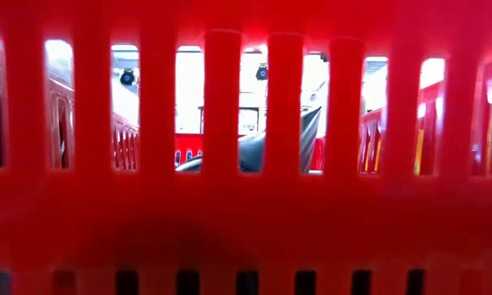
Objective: Pick & Place Travel size toiletries
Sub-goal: Put the green shampoo into the green bin
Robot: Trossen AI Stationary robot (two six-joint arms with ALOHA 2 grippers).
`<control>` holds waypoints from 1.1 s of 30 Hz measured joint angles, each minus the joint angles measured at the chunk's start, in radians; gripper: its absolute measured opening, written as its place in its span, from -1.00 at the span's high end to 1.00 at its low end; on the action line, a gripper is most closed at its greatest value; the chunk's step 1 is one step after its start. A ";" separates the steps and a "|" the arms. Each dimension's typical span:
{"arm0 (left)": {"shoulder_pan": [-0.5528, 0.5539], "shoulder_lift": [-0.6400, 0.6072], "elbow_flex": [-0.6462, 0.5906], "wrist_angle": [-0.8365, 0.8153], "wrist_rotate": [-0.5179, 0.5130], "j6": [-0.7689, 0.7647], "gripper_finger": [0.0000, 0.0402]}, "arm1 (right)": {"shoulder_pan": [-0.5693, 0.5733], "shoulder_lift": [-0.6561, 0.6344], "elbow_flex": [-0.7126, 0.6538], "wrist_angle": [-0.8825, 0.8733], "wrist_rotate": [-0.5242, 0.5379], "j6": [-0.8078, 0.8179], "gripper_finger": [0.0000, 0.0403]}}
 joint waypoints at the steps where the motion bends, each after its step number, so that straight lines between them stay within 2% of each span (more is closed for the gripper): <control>1: 0.000 0.000 0.000 0.000 0.000 0.000 0.06 | -0.004 0.014 0.000 0.026 -0.027 0.004 -0.10; 6: 0.000 0.000 0.000 0.000 0.009 0.000 0.06 | -0.017 0.078 0.009 0.107 -0.091 0.064 -0.46; 11: -0.001 0.023 0.000 0.017 0.041 -0.011 0.06 | -0.021 0.146 0.070 0.111 -0.093 0.075 -0.64; 20: -0.001 0.132 0.001 0.159 0.044 -0.072 0.06 | -0.020 0.203 0.134 0.100 -0.100 0.055 -0.64; 33: 0.000 0.221 0.042 0.212 0.121 -0.080 0.06 | -0.020 0.203 0.134 0.103 -0.132 0.055 -0.62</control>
